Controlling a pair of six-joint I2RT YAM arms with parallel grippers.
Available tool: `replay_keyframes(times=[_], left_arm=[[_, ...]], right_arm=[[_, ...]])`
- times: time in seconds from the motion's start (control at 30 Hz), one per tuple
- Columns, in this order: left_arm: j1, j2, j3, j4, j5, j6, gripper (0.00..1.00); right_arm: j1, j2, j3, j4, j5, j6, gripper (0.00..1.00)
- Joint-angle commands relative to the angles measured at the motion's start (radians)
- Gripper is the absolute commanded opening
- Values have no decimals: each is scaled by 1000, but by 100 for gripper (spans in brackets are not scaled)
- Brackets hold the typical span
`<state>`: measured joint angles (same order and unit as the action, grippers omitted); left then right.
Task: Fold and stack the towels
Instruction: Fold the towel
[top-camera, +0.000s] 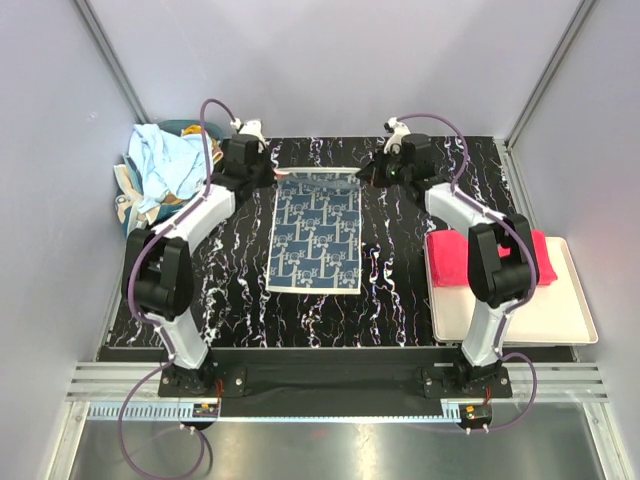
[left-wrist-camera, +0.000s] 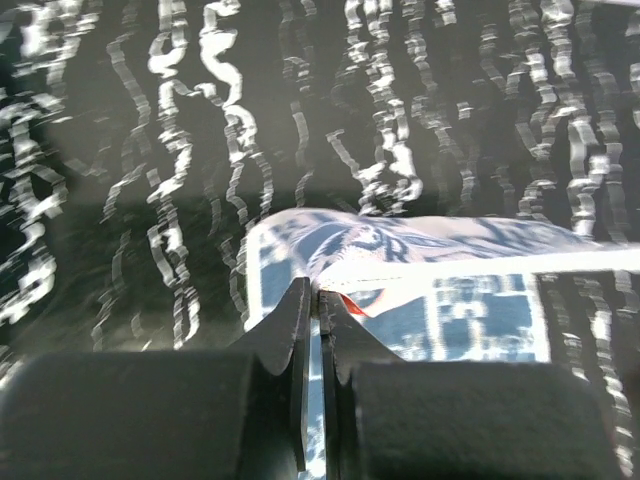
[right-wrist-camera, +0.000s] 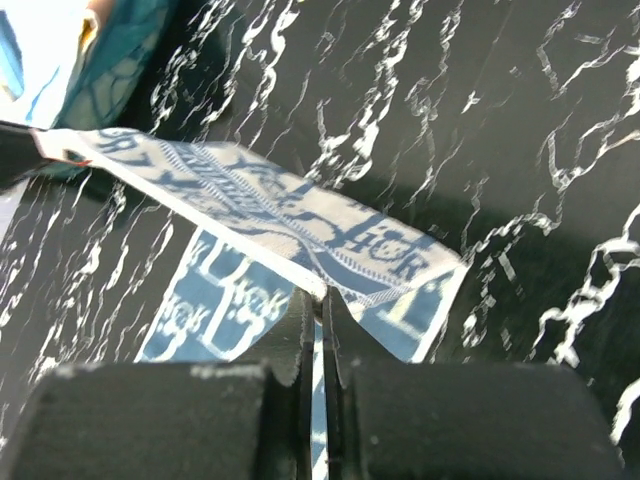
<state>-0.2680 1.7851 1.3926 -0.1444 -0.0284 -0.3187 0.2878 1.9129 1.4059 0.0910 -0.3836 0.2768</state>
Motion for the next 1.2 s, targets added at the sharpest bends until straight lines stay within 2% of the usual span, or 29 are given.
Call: replay_keyframes(times=[0.0,0.1,0.23,0.43,0.6,0.93,1.17], left_arm=[[-23,-72,-58,-17,-350,56,0],[-66,-107,-121,-9,-451,67,0],[-100,-165,-223,61,-455,69,0],[-103,-286,-436,268,-346,96,0],[-103,-365,-550,387,-295,132,0],[-106,-506,-696,451,-197,104,0],[-120,-601,-791,514,-177,93,0]], right_arm=[[-1,-107,-77,23,87,-5,0],[14,-156,-140,19,97,-13,0],[24,-201,-212,18,100,-13,0],[60,-261,-309,35,117,2,0],[94,-305,-375,42,143,10,0],[123,-396,-456,32,173,21,0],[129,-465,-481,9,193,19,0]])
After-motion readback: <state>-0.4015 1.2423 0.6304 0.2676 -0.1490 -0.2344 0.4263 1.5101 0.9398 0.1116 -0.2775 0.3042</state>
